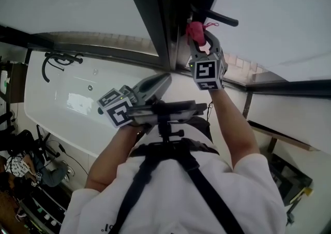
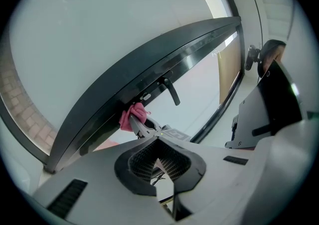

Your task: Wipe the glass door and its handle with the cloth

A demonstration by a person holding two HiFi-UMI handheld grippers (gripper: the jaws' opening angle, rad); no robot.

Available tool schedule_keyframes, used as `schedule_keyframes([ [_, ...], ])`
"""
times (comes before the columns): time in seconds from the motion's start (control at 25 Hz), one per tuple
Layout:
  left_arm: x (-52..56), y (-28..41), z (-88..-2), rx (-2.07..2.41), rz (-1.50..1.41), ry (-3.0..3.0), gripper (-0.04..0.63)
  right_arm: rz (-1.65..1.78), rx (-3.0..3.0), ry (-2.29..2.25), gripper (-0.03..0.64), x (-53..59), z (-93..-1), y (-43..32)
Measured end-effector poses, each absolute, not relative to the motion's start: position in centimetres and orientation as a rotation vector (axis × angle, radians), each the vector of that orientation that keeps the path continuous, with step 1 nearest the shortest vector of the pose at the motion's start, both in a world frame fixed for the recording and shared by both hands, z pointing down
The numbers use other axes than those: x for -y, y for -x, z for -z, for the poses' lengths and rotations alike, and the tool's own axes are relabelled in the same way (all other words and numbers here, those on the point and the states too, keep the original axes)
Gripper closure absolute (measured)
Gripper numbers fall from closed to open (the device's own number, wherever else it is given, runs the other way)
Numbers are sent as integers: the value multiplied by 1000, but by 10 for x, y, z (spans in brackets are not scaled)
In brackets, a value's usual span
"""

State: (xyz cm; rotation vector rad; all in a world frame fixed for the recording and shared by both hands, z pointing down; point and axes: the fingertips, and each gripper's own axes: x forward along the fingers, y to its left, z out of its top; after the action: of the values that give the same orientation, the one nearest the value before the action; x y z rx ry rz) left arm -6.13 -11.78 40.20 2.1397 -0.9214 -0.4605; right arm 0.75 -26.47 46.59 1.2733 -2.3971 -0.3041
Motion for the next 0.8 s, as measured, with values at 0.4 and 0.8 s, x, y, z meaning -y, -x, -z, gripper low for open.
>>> schedule_keyframes([
  [0.4,118,63,-402,935,463,-2139,603,164,2397,-1264,506,269,-491,-3],
  [0.8,118,63,-403,942,457,-2142,603,-36,2319,-1239,506,266,-535,-15],
])
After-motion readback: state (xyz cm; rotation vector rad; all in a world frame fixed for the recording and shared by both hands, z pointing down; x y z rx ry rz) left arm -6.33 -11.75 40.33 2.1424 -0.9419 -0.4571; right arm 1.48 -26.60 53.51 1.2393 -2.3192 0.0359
